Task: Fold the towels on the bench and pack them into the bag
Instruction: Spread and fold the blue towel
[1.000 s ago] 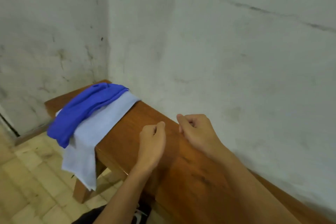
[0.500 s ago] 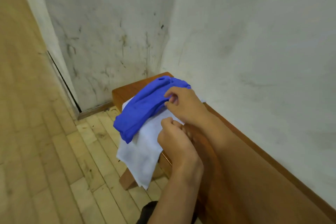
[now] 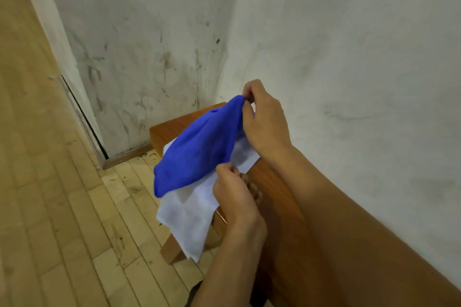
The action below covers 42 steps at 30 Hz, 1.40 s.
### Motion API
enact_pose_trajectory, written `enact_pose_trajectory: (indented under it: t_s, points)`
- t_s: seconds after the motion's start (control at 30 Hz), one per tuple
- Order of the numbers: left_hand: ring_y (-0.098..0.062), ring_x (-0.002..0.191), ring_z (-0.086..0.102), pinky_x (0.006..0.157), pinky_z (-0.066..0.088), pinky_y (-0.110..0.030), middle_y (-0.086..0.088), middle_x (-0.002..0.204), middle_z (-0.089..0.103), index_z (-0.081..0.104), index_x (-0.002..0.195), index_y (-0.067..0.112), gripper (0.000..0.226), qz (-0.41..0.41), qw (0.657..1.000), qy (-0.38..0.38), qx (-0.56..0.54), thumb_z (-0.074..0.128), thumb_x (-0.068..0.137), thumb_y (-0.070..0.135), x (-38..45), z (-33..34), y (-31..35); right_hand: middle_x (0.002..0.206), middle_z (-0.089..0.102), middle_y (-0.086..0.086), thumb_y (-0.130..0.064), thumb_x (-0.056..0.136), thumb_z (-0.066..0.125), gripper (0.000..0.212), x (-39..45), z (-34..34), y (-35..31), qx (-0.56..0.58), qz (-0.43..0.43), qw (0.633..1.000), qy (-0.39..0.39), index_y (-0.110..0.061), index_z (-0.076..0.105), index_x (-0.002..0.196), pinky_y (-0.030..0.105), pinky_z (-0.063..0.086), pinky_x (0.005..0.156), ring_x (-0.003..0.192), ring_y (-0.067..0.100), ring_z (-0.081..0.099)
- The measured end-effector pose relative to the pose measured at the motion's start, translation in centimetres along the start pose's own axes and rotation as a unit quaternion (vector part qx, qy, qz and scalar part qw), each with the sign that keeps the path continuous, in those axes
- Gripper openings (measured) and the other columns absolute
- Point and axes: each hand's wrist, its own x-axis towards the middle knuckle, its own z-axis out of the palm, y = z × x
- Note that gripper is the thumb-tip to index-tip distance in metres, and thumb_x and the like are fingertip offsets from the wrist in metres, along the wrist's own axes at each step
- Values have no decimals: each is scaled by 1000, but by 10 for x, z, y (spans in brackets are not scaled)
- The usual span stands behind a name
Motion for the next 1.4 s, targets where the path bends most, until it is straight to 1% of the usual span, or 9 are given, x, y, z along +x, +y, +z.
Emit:
enact_pose_trajectory:
  t_s: [0.27,0.47,0.63,0.73,0.83,0.97,1.13,1.23,1.4]
  points:
    - [-22,73,62,65,52,-34,-9,85,64,59,117,10,65,-42,988,-149,-27,52,87,67,-29,18,-7,63,38,-5,-2,102,31,15,-27,-87,-7,161,46,968,190,-16,33,98,17,31,48,49,4,34]
    - [-17,62,53,59,47,-31,-4,68,54,60,89,10,52,-156,977,-146,5,68,81,60,-48,12,-35,62,45,-11,-4,102,36,30,-113,-178,51,0,37,990,134,-34,37,100,15,31,52,54,4,40]
    - [-15,57,46,57,36,-28,1,58,44,46,56,18,40,-107,959,-174,194,63,91,26,-72,2,-73,86,58,-5,-14,96,36,29,-208,-234,115,-178,108,973,102,-21,61,109,28,44,73,79,10,52]
    - [-13,60,46,61,37,-28,1,54,46,46,55,16,38,-10,950,-180,255,61,89,16,-84,7,-91,90,62,-2,-15,96,39,26,-245,-254,125,-177,189,958,119,-21,62,107,17,37,70,79,14,53]
    - [-8,60,46,62,37,-26,1,64,52,50,61,14,32,228,822,-263,450,67,87,22,-85,7,-110,86,65,-8,-1,98,44,26,-266,-269,118,-127,216,955,159,-22,58,101,9,40,66,75,3,58]
    - [-20,113,44,91,44,-41,8,120,47,55,116,28,31,326,468,-335,750,65,87,34,-77,-5,-136,75,64,-8,1,100,40,23,-288,-287,117,-39,293,921,254,-15,56,100,9,45,56,61,0,63]
    - [-25,108,50,86,46,-39,-3,110,52,59,115,14,43,370,437,-356,738,54,80,-11,-78,4,-155,77,58,-9,-2,98,42,18,-332,-304,132,-65,368,861,345,-9,58,97,10,37,61,69,-9,55]
    - [-23,102,52,83,45,-36,3,96,50,61,104,15,21,385,395,-373,746,60,87,1,-83,11,-163,77,61,1,-18,93,41,18,-359,-303,143,-61,387,848,357,-12,58,89,34,43,68,73,15,58]
    - [-11,110,44,91,26,-30,12,106,52,61,97,27,9,462,309,-417,719,61,91,20,-100,15,-180,127,53,6,4,85,48,41,-388,-299,143,-125,417,863,256,-12,57,121,25,36,88,112,18,50]
